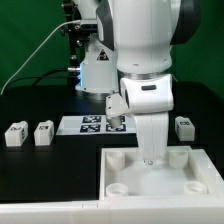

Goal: Assemble one leg

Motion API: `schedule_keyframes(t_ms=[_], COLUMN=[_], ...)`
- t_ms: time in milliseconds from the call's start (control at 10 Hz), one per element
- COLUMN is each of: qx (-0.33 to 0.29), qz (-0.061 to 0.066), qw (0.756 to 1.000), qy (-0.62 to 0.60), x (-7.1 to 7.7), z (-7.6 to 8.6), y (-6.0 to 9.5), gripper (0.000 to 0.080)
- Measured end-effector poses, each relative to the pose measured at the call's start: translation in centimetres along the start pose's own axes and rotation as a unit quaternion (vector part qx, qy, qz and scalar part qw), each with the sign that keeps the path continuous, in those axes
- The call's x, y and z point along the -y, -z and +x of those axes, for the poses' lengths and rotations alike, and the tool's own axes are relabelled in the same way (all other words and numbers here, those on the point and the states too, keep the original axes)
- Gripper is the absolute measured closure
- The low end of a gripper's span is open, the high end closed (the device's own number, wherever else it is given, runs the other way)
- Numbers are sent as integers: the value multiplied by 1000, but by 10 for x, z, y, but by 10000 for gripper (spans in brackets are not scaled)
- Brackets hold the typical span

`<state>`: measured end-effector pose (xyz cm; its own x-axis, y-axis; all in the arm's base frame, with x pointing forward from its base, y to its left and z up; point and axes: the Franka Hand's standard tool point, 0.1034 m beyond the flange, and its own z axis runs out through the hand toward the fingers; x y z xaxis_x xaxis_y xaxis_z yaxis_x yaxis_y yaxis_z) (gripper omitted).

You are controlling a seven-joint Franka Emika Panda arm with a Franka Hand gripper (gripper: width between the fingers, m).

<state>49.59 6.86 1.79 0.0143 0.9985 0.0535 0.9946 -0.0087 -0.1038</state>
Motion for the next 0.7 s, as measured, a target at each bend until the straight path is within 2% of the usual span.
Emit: schedule_keyframes(t_ms=[300, 400, 500, 600, 700], qx=[0, 4, 6, 6, 2], qz=[0, -2, -13, -19, -17], qw=[1000, 1000, 998, 997, 985], qy=[0, -19, -65, -77, -173], x=[0, -1, 3, 13, 23], z=[0, 1, 9, 19, 32], y=[0, 13, 29, 34, 34], gripper=[151, 151, 151, 151, 151])
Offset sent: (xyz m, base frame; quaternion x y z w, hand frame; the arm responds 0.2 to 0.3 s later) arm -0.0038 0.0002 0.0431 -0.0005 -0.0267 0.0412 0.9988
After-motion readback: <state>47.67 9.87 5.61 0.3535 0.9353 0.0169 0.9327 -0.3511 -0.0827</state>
